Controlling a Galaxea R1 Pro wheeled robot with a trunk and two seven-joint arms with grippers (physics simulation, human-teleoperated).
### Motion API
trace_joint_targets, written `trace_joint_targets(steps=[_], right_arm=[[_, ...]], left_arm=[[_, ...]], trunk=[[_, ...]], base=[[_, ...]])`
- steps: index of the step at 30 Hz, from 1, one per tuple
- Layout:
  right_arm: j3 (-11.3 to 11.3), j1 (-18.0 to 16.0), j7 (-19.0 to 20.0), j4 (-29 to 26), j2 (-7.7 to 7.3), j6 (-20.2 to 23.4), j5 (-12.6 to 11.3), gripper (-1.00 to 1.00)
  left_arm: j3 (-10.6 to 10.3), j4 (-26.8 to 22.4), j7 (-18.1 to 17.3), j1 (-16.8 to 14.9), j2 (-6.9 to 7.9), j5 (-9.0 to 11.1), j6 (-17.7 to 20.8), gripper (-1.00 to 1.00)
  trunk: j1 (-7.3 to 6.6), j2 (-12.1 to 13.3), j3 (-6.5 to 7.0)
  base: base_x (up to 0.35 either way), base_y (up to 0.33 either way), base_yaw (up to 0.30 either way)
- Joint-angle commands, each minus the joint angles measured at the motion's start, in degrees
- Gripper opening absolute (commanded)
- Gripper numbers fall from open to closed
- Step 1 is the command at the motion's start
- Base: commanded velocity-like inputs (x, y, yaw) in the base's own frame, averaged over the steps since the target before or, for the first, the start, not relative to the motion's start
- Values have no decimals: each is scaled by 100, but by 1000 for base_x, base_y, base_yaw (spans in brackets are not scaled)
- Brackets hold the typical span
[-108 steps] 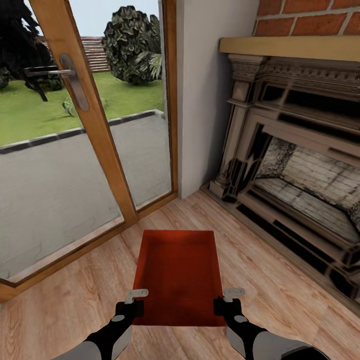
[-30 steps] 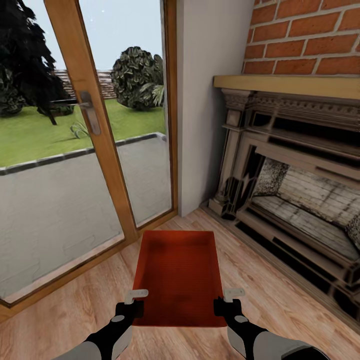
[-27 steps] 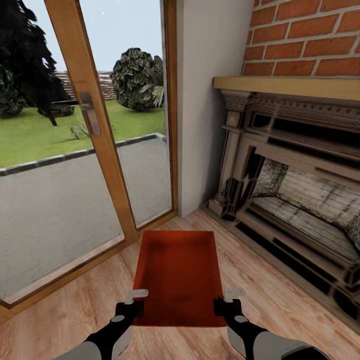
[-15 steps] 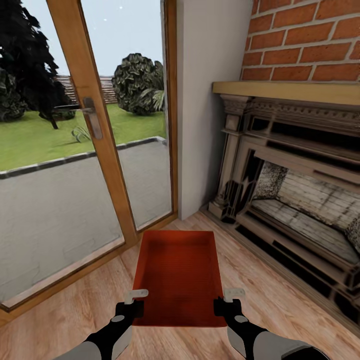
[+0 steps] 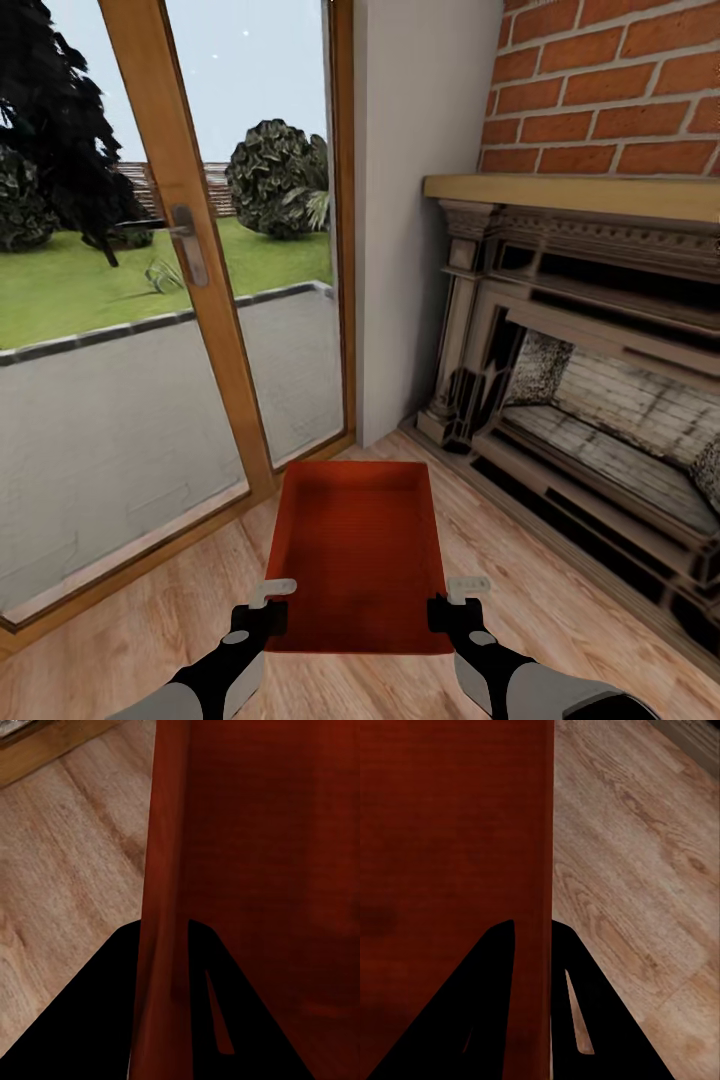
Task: Move the two storage containers from the living room to the garage. In the garage, place one container on the floor and stack the other container on top of it (either order is fine).
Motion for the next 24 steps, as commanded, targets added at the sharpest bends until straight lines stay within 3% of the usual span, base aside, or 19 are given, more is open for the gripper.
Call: trace_joint_targets(steps=[1,24], right_arm=[[-206,-7,4,-9,4,-209,27,-100],[-206,-7,4,-6,2,-209,27,-100]], left_arm=[[137,69,94,-4,6,83,-36,-100],[137,69,94,-4,6,79,-36,-100]], trunk=[[0,-3,5],[0,-3,218]], base=[[0,0,0],[0,0,0]])
